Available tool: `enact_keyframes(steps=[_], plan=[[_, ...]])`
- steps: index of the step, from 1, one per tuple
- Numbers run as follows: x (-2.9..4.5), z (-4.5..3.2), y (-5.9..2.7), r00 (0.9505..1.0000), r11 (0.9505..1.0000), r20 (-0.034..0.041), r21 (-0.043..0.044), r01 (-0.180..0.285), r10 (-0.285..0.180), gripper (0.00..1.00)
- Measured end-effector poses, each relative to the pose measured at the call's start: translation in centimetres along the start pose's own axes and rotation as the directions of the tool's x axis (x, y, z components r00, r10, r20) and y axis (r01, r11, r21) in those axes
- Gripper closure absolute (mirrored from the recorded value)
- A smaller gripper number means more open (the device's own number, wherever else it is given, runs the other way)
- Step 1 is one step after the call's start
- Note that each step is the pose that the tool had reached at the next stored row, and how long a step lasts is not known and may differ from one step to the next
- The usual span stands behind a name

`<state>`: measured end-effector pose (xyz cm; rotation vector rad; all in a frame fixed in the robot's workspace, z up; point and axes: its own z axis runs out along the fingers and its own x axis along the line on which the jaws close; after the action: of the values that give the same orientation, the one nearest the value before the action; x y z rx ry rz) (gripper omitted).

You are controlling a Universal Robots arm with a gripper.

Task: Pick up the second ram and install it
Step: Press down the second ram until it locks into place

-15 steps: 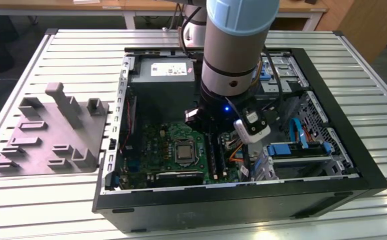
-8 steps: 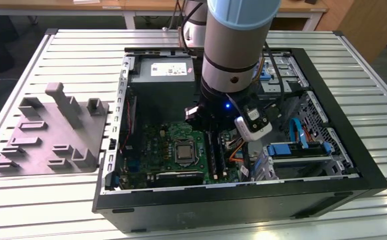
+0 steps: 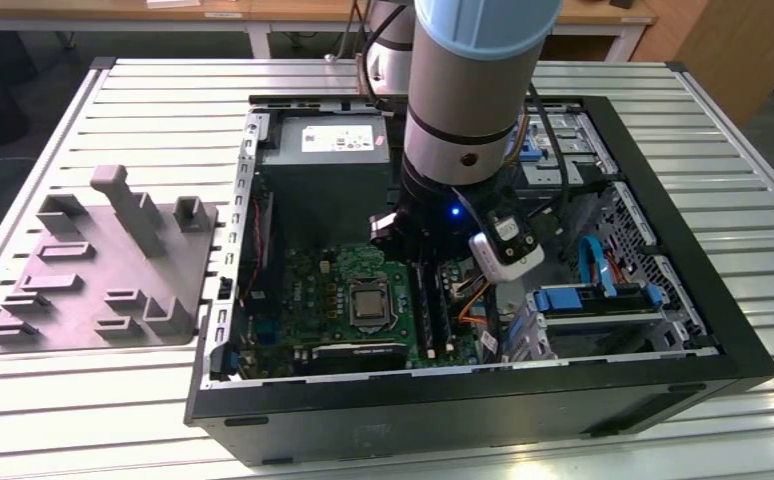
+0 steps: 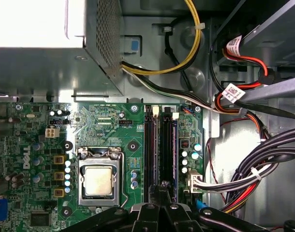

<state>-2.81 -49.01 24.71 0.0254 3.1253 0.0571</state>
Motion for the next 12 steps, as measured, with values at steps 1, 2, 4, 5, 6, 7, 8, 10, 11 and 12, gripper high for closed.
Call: enact_keyframes(steps=[1, 2, 4, 5, 6, 7, 8, 10, 11, 12], plan=[[0.0, 0.0, 0.0, 1.0, 1.0, 0.0, 0.0, 0.0, 0.0, 0.9], [0.0, 0.0, 0.0, 1.0, 1.0, 0.0, -0.0001, 0.0, 0.0, 0.9], [0.0, 0.0, 0.0, 1.0, 1.0, 0.0, 0.0, 0.0, 0.0, 0.9], [0.0, -0.01, 0.0, 1.0, 1.0, 0.0, 0.0, 0.0, 0.0, 0.9], [0.0, -0.01, 0.0, 1.0, 1.0, 0.0, 0.0, 0.0, 0.0, 0.9], [0.0, -0.01, 0.0, 1.0, 1.0, 0.0, 0.0, 0.0, 0.0, 0.9], [0.0, -0.02, 0.04, 1.0, 1.0, -0.0001, 0.0003, 0.0, 0.0, 0.9], [0.0, 0.0, 0.24, 1.0, 1.0, 0.0, 0.0, 0.0, 0.0, 0.9], [-0.01, 0.02, 0.38, 1.0, 1.0, 0.0, -0.0002, 0.0, 0.0, 0.9], [-0.02, 0.03, 0.52, 1.0, 1.0, 0.0, -0.0002, 0.0, 0.0, 0.9]])
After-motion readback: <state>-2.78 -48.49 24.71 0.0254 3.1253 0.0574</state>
